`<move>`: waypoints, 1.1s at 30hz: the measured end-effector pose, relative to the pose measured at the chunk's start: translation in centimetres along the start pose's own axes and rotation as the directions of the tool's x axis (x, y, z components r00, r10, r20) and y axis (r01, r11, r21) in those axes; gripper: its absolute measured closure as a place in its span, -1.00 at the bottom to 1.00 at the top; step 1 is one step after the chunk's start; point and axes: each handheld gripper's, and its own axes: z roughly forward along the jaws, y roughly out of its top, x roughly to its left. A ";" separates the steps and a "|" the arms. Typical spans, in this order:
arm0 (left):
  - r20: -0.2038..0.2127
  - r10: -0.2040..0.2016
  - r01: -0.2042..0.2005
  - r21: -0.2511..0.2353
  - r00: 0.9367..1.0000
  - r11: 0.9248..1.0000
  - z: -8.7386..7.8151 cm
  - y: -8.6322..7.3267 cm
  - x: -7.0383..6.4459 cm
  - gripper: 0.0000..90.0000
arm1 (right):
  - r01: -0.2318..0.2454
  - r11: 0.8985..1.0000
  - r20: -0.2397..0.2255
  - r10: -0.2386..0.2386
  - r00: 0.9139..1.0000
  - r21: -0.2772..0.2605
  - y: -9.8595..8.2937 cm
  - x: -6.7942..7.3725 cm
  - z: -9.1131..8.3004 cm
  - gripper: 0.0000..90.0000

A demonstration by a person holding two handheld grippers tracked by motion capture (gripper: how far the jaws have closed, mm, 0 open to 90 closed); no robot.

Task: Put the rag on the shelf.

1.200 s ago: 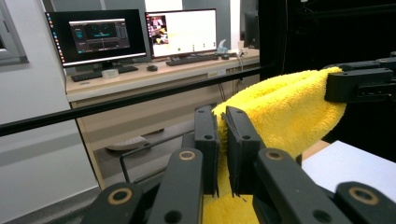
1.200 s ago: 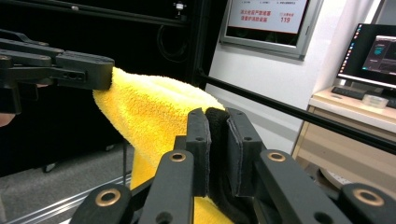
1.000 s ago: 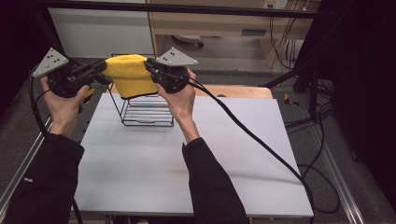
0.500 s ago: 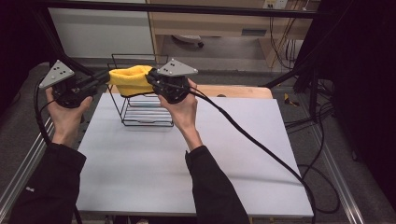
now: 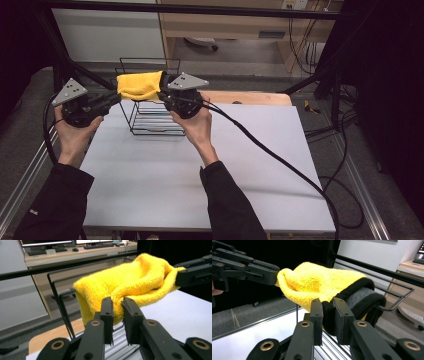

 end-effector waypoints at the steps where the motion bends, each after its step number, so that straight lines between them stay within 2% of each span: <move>1: 0.001 -0.001 0.001 0.006 1.000 1.000 0.0 -0.1 0.0 0.73 | 0.004 1.000 0.000 -0.004 1.000 0.003 -0.1 0.0 0.0 0.74; 7: 0.020 -0.011 0.010 0.022 1.000 1.000 0.1 -0.2 -0.2 0.63 | 0.007 1.000 0.003 -0.007 1.000 0.010 -0.5 0.1 0.2 0.73; 12: 0.009 0.007 -0.007 0.066 1.000 0.998 0.8 -0.6 -0.5 0.79 | 0.016 1.000 0.000 -0.016 1.000 0.019 -0.9 0.1 0.1 0.64; 16: 0.003 0.035 -0.035 0.101 0.999 0.994 1.3 -1.2 -0.9 0.91 | -0.007 0.999 -0.009 0.007 1.000 0.033 -1.0 0.0 -0.3 0.46; 18: 0.006 0.039 -0.039 0.110 0.999 0.993 1.6 -1.5 -1.0 0.92 | -0.022 1.000 -0.006 0.022 1.000 0.014 -0.9 -0.1 -0.7 0.36; 23: 0.001 0.044 -0.044 0.119 0.999 0.992 2.1 -1.7 -1.1 0.92 | -0.054 0.998 0.004 0.054 0.999 -0.012 -0.4 -0.4 -0.9 0.32; 27: -0.001 0.052 -0.052 0.124 0.999 0.991 2.2 -1.9 -1.1 0.93 | -0.098 0.995 0.029 0.097 0.995 0.034 -0.9 -1.2 0.1 0.41; 31: -0.005 0.058 -0.057 0.130 0.998 0.990 2.2 -2.2 -0.9 0.94 | -0.095 0.994 0.006 0.095 0.995 0.056 -1.4 -1.0 0.6 0.86; 33: -0.009 0.057 -0.056 0.131 0.998 0.990 2.2 -2.4 -0.7 0.94 | -0.090 0.994 -0.009 0.091 0.996 0.066 -1.6 -0.7 0.7 0.95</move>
